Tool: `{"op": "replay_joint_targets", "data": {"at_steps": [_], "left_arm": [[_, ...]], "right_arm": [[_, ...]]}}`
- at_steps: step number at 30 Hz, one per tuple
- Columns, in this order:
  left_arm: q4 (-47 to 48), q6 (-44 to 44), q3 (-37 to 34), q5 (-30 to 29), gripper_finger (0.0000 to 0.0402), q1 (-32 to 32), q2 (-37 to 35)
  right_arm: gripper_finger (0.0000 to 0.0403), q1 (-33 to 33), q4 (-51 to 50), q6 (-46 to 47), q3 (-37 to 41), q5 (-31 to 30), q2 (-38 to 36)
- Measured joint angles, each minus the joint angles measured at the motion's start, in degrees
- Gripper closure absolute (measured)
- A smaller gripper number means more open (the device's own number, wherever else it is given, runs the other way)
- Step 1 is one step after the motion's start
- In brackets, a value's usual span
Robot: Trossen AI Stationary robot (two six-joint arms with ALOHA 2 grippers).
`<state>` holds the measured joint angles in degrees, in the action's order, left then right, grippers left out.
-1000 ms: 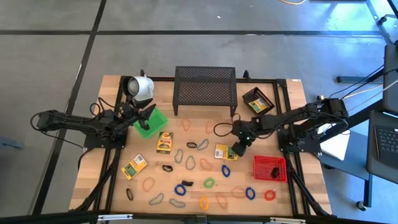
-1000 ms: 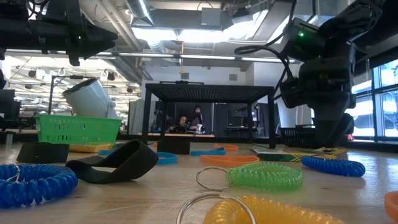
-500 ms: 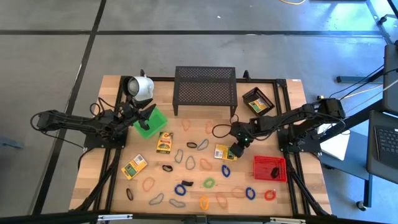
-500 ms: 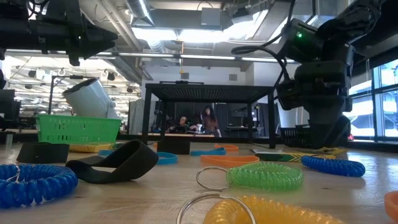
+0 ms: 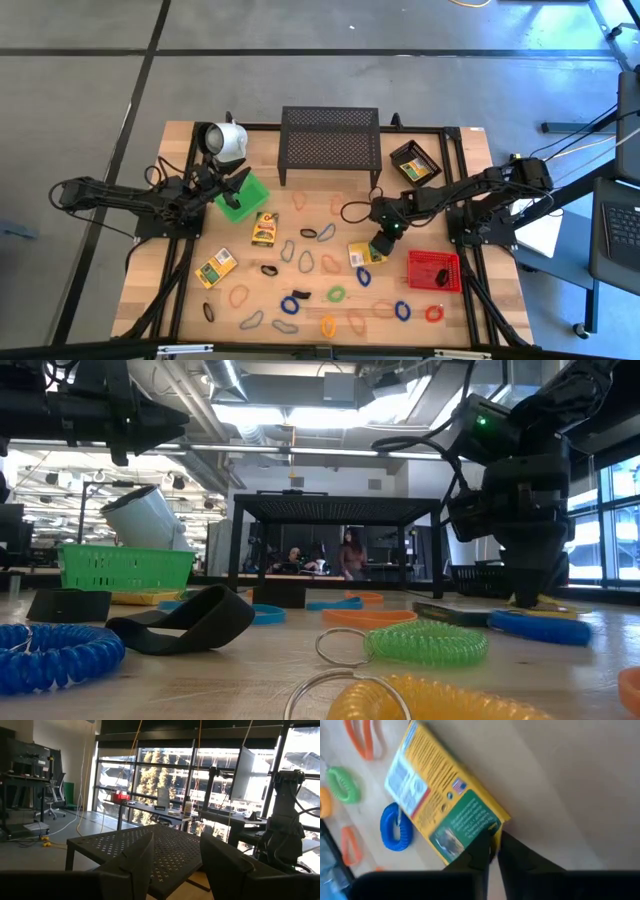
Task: Pick & Place Office Desk Supplies
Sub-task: Put the top right crayon box into the black bin
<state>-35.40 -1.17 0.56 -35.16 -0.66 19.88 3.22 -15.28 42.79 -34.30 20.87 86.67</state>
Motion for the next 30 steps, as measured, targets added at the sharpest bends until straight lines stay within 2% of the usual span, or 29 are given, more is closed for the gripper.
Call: {"op": "replay_joint_targets", "data": {"at_steps": [4, 10, 15, 21, 30], "left_arm": [[0.0, 0.0, 0.0, 0.0, 0.0245, 0.0, 0.0], [0.0, 0.0, 0.0, 0.0, 0.0245, 0.0, 0.0], [0.0, 0.0, 0.0, 0.0, 0.0245, 0.0, 0.0], [0.0, 0.0, 0.0, -0.4, 0.0245, 0.0, 0.0], [0.0, 0.0, 0.0, -1.7, 0.0245, 0.0, 0.0]], "right_arm": [[0.0397, 0.0, -0.3, 0.0, 0.0, 2.1, 0.0], [0.0395, 0.0, -0.3, -0.2, 0.0, 2.5, -0.5], [0.0396, 0.0, -1.0, -0.2, 0.0, 2.5, -3.7], [0.0396, 0.0, -4.5, 0.0, 0.0, -1.7, -11.9], [0.0397, -1.0, -18.6, 1.4, -0.4, -10.7, -25.8]]}}
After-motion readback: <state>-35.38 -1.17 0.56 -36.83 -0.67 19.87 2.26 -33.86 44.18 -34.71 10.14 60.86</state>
